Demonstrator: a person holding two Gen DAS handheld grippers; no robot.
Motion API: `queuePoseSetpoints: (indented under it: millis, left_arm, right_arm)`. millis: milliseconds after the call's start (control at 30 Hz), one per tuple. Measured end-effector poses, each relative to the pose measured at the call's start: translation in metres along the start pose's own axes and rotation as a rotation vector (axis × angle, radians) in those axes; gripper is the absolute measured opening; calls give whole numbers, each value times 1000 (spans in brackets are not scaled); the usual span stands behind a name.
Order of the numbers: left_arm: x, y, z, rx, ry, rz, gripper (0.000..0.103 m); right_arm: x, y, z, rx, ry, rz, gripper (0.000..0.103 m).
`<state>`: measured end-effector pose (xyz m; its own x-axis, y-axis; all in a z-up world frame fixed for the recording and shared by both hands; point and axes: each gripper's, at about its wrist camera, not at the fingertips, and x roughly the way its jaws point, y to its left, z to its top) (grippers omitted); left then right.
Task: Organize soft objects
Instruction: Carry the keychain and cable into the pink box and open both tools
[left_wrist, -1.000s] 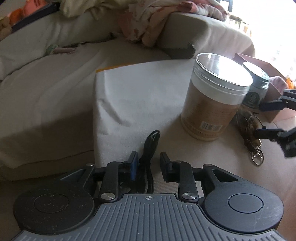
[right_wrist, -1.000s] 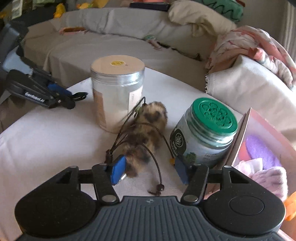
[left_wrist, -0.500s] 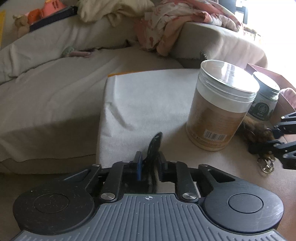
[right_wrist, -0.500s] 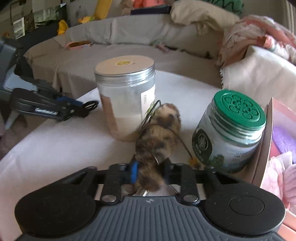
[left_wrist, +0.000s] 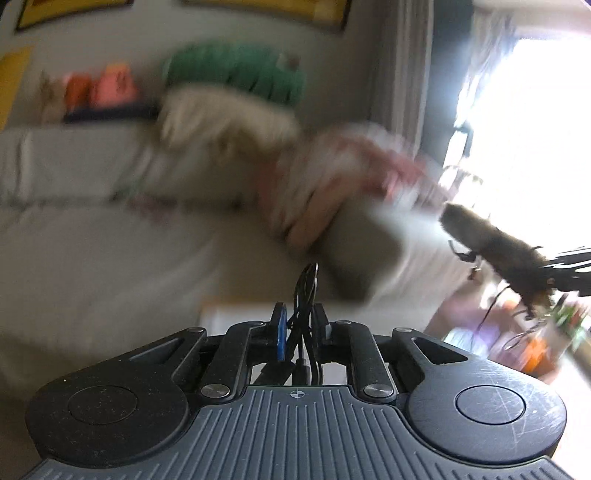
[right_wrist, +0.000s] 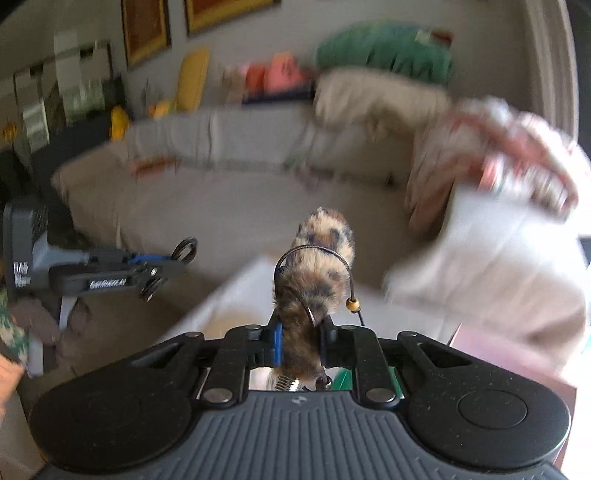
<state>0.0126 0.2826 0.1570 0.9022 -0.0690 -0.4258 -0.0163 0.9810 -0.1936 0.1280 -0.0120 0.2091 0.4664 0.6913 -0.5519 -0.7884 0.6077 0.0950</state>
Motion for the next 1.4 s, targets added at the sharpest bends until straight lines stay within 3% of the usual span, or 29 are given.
queuePoseSetpoints:
  millis: [100, 200, 300, 400, 467, 533, 633, 733, 833, 900, 967, 1200, 1233, 1333, 1400]
  left_arm:
    - [-12, -30, 40, -2, -81, -119, 16]
    - [-4, -65, 63, -28, -97, -272, 16]
    - [24, -113, 68, -33, -49, -429, 16]
    - [65, -161, 54, -15, 3, -525, 17]
    - [103, -183, 35, -76, 87, -571, 18]
    - [142, -201, 12, -105, 237, -523, 18]
    - [175, -213, -20, -101, 283, -415, 18]
    - [174, -206, -24, -109, 248, -379, 18]
    - [151, -192, -12, -106, 156, -339, 18]
    - [132, -191, -4, -42, 86, -274, 18]
    - [117, -189, -7, 34, 73, -225, 18]
    - [88, -180, -59, 60, 268, -360, 18]
    - [88, -183, -68, 65, 291, -361, 18]
    - [89, -185, -90, 62, 327, -307, 18]
    - [90, -183, -100, 48, 338, -236, 18]
  right_arm:
    - [-45, -14, 38, 1, -108, -44, 17]
    - [-86, -29, 66, -12, -174, -114, 17]
    - [-120, -45, 80, -17, -219, -207, 17]
    - [-142, -63, 80, -10, -237, -268, 17]
    - [-151, -74, 72, -6, -235, -296, 17]
    - [-149, -87, 61, 13, -217, -306, 17]
    - [-140, -106, 43, 59, -174, -306, 17]
    - [-123, -123, 22, 113, -127, -281, 17]
    - [-100, -135, 1, 198, -85, -232, 18]
    - [-76, -143, -16, 272, -46, -202, 18]
    - [-53, -149, -36, 338, -2, -179, 18]
    - [43, -159, -124, 429, 253, -191, 18]
    - [49, -160, -133, 438, 258, -191, 18]
    - [48, -159, -136, 430, 234, -192, 19]
    - [42, -155, -136, 424, 221, -188, 31]
